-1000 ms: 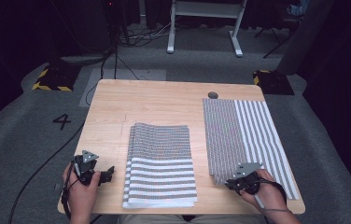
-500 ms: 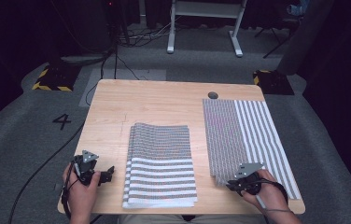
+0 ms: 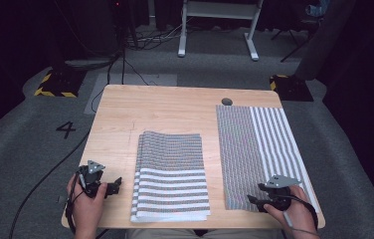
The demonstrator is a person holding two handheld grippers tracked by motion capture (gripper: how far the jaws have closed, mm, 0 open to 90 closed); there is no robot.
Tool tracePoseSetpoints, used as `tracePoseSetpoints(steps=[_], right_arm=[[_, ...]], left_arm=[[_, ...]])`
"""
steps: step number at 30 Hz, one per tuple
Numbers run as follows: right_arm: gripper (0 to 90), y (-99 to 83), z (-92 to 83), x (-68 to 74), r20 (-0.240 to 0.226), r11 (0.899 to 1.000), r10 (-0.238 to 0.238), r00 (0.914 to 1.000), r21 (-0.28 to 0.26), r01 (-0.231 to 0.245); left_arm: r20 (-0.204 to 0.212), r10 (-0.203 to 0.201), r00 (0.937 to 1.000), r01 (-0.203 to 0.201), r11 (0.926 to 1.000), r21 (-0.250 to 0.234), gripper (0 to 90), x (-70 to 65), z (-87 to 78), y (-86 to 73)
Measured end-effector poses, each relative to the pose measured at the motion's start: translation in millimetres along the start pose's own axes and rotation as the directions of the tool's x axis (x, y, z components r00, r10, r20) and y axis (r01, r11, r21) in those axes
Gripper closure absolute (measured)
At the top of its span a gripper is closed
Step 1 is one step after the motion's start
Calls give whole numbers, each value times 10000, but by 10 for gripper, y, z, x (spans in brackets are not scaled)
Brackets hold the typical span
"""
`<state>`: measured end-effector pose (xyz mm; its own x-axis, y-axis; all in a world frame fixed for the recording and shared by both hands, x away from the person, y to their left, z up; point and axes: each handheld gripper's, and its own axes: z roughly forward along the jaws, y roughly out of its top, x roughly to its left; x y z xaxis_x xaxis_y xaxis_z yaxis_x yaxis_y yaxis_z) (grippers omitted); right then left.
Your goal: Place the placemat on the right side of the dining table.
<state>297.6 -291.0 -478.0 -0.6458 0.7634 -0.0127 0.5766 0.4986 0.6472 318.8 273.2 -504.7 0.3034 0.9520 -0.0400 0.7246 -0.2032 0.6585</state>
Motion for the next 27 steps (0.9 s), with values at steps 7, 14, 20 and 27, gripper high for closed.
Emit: tracePoseSetpoints(steps=[7, 14, 20, 27], right_arm=[[271, -135, 69, -140, 339, 9980, 594, 9977, -245, -586], [259, -125, 101, -227, 119, 9988, 298, 9995, -401, -293], [259, -107, 125, -275, 123, 9985, 268, 9996, -482, -261], [257, -100, 130, -268, 163, 9982, 359, 9992, -492, -350]], left_arm=[[-2, 0, 10000, 0, 10000, -4, 0, 0, 0, 0], [-2, 2, 10000, -2, 10000, -4, 0, 0, 0, 0], [-2, 1, 10000, -1, 10000, -4, 0, 0, 0, 0], [-1, 0, 10000, 0, 10000, -4, 0, 0, 0, 0]])
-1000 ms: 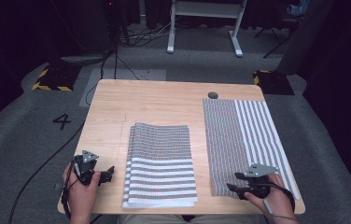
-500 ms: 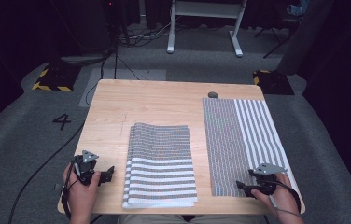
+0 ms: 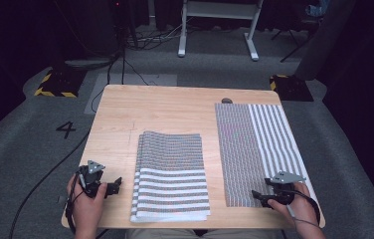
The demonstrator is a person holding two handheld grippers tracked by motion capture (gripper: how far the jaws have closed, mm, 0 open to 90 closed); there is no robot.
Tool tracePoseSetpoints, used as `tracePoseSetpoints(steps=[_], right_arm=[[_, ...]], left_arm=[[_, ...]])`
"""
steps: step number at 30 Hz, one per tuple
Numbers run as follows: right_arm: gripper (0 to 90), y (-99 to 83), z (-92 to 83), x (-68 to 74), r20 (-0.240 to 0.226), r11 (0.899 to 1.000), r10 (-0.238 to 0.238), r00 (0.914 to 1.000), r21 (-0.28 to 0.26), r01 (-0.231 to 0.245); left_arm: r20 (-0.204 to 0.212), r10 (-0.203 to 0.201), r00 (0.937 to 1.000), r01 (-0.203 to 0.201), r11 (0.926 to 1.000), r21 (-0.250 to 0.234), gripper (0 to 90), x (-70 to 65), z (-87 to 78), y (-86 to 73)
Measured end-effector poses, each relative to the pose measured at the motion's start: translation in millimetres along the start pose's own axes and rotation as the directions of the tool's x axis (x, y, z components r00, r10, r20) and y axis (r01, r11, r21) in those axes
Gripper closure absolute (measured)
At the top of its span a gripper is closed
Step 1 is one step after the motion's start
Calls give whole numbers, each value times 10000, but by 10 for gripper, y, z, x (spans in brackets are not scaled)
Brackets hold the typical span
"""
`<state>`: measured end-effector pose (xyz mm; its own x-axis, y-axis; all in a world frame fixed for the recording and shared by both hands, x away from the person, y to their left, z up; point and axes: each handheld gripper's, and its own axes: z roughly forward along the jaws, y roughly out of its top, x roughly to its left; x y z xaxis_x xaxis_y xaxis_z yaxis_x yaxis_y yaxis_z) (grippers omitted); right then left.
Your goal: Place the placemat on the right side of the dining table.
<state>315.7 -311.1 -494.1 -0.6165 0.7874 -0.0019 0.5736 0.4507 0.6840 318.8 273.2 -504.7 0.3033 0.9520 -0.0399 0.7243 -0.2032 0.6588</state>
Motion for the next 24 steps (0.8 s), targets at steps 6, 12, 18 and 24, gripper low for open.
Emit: tracePoseSetpoints(steps=[6, 12, 18, 24], right_arm=[[255, 64, -28, 112, -53, 10000, 17, 10000, -96, -18], [269, 324, -86, 445, -380, 9914, -836, 9958, -1037, 793], [284, 586, -144, 791, -923, 9734, -1777, 9797, -1627, 1613], [284, 822, -43, 1035, -1651, 9640, -2153, 9625, -1938, 1824]], left_arm=[[6, -1, 10000, 1, 10000, -1, 0, 0, 0, 0], [-1, -2, 10000, 2, 10000, -3, 1, -1, 0, -1], [4, -11, 10000, 11, 10000, -7, 1, -2, -4, -6], [-8, 0, 10000, 0, 10000, -12, 1, 0, -6, -8]])
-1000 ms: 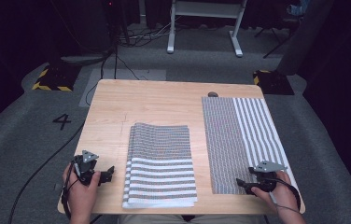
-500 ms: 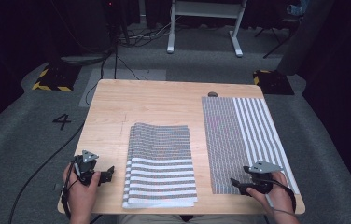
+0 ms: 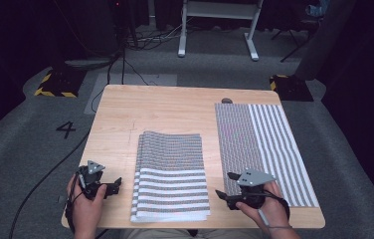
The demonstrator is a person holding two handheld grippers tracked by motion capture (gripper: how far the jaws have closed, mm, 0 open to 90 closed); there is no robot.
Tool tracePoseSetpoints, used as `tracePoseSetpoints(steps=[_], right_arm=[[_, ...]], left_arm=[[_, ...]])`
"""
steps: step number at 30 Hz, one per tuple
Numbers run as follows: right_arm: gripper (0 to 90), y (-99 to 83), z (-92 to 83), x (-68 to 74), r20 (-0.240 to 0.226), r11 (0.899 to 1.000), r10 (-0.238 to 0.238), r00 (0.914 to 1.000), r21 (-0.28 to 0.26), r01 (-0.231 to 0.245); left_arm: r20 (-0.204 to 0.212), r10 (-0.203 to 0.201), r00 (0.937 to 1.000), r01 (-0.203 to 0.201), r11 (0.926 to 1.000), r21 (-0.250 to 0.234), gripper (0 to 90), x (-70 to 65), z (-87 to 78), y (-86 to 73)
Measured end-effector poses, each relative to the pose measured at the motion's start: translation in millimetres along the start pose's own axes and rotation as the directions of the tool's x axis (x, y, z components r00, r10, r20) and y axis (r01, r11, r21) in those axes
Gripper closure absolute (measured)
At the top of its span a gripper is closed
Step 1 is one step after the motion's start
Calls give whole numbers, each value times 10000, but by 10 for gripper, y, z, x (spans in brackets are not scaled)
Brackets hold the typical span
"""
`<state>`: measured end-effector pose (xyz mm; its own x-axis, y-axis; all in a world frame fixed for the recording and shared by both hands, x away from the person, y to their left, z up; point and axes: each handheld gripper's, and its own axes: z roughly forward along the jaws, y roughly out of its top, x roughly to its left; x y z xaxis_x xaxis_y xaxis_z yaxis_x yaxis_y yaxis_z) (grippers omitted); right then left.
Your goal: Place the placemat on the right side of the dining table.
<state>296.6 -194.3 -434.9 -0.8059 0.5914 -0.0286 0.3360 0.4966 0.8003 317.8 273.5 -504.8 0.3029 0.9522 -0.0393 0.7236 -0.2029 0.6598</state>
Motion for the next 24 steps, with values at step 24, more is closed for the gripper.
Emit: tracePoseSetpoints(steps=[24], right_arm=[[275, 388, 1031, 606, -2184, 9969, -360, 9752, 603, 503]], left_arm=[[10, -5, 10000, 5, 10000, -5, 1, 0, 0, 0]])
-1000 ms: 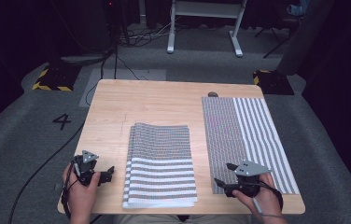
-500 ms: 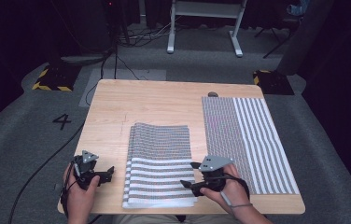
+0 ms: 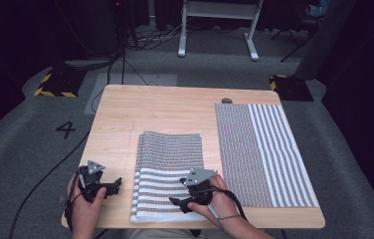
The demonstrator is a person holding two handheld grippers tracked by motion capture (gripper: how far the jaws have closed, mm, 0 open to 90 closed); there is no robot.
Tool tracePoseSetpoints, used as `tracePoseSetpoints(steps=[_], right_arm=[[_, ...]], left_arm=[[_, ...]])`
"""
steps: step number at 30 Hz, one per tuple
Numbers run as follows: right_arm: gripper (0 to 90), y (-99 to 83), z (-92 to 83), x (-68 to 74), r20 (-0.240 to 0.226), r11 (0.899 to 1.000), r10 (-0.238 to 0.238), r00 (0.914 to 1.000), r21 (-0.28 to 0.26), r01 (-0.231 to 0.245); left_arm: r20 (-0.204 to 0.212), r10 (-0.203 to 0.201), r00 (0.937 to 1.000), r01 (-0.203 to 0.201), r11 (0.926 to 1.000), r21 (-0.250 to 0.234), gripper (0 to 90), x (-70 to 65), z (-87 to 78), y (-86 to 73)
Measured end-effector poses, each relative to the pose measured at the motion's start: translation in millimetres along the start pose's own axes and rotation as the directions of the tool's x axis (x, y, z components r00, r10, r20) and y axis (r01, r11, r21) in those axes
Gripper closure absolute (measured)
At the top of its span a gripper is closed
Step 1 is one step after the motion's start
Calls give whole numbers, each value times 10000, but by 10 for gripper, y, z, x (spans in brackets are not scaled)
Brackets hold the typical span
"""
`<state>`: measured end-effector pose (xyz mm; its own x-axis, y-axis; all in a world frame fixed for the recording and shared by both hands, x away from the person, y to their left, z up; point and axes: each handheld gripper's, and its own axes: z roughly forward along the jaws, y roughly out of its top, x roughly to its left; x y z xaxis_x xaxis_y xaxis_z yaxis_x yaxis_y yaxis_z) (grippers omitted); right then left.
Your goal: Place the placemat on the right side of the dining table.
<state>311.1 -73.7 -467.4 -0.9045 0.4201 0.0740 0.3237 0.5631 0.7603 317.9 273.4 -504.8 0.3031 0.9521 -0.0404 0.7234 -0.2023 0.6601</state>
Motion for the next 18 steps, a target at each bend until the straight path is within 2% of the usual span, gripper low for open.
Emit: tracePoseSetpoints(steps=[4, 8, 12, 13, 14, 18], right_arm=[[275, -82, 171, 15, 231, 9998, -210, 9995, -28, 211], [272, -162, 274, 39, 278, 9998, -163, 9995, 123, 160], [247, -217, 314, 78, 440, 9999, -157, 9989, 22, 156], [245, -217, 311, 80, 505, 9997, -230, 9985, 121, 224], [241, -215, 324, 77, 557, 9987, -518, 9971, 10, 518], [238, -215, 322, 86, 618, 9989, -459, 9970, 68, 456]], left_arm=[[-1, 8, 10000, -8, 10000, 5, 0, 0, 0, 0], [1, 3, 10000, -3, 10000, 1, 1, 0, 0, 0], [0, 6, 10000, -6, 10000, 2, 1, 0, 0, 0], [1, 6, 10000, -6, 10000, 0, 0, 0, 0, -1], [-1, 7, 10000, -7, 10000, 3, 1, 0, 0, 0], [5, 33, 10000, -33, 10000, 8, 1, 2, -1, 0]])
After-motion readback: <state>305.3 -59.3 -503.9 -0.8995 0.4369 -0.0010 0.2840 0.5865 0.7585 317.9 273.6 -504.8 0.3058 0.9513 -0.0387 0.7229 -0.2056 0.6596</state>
